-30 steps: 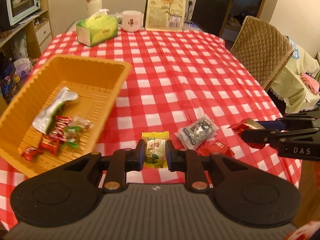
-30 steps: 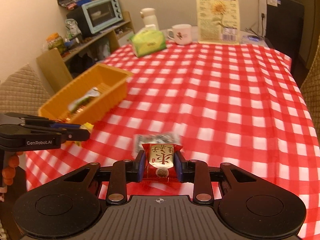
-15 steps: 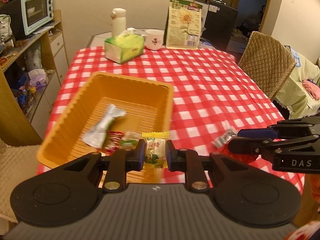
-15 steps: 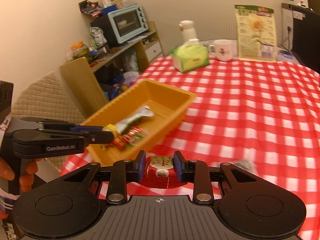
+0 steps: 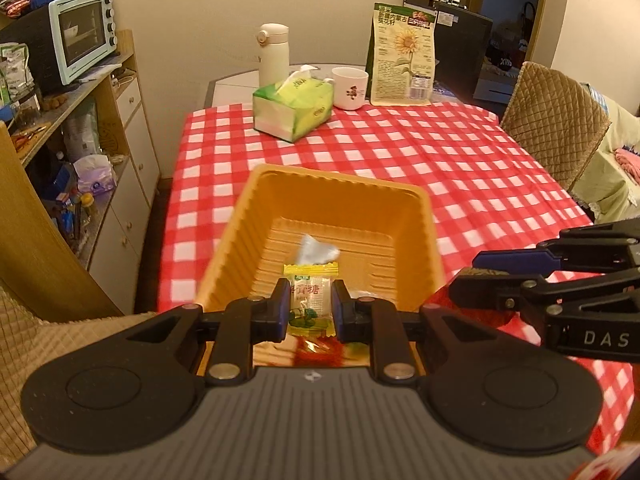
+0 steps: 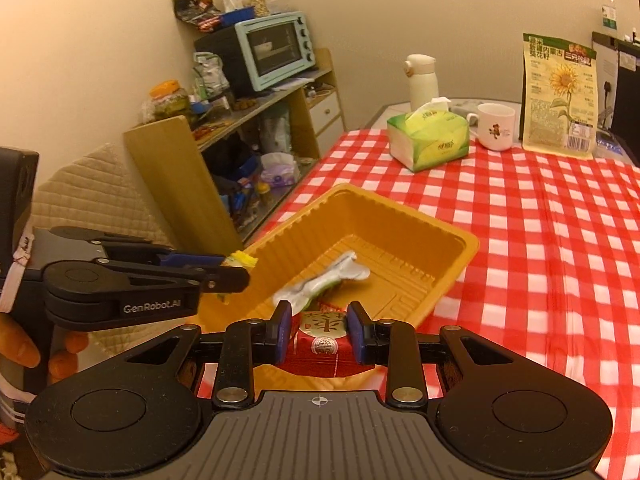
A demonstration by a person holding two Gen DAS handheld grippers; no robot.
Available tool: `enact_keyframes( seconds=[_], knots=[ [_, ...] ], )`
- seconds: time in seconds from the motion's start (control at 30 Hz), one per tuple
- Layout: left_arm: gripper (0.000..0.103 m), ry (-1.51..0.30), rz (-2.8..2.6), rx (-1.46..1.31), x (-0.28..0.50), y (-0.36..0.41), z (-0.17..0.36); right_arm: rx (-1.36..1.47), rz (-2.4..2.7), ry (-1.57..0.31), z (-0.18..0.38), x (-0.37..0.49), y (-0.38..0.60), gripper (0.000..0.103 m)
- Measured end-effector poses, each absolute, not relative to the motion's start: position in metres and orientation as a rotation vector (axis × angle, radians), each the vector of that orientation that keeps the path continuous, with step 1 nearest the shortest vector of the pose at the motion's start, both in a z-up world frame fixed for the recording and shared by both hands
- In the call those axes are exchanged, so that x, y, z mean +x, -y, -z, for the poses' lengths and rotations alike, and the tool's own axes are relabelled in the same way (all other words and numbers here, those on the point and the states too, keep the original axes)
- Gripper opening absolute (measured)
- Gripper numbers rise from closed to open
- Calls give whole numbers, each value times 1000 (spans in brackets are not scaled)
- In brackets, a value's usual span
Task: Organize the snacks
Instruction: 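Carry both held snacks toward the orange tray, then open the left gripper while the right opens, dropping both snacks into the tray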
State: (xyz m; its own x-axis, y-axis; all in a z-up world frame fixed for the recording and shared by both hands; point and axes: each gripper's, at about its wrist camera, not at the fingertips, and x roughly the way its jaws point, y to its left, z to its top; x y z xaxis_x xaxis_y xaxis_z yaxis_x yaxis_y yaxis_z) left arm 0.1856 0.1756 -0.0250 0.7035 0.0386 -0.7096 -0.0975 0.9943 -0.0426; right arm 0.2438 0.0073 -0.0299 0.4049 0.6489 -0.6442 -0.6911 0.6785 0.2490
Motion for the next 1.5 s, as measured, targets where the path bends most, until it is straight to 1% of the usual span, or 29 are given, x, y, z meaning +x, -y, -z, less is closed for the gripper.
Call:
enact_keyframes(
  seconds=[0.23,0.63,0.93,1.17,1.5],
  knots=[
    [19,-803,-42,-54,222,-199,32,-70,-744,-805,42,276,-32,31],
    [19,-850,24,-19,275,-210,52,-52,-607,-847,66,320,-55,31],
    [19,-862,38,-18,292,-215,58,-24,-576,-822,69,340,-65,31],
    [19,-871,41,-22,299,-219,61,-18,-565,-847,73,343,-65,32],
    [20,-868,38,-26,308,-217,63,-1,-558,-871,77,338,-56,38]
  ],
)
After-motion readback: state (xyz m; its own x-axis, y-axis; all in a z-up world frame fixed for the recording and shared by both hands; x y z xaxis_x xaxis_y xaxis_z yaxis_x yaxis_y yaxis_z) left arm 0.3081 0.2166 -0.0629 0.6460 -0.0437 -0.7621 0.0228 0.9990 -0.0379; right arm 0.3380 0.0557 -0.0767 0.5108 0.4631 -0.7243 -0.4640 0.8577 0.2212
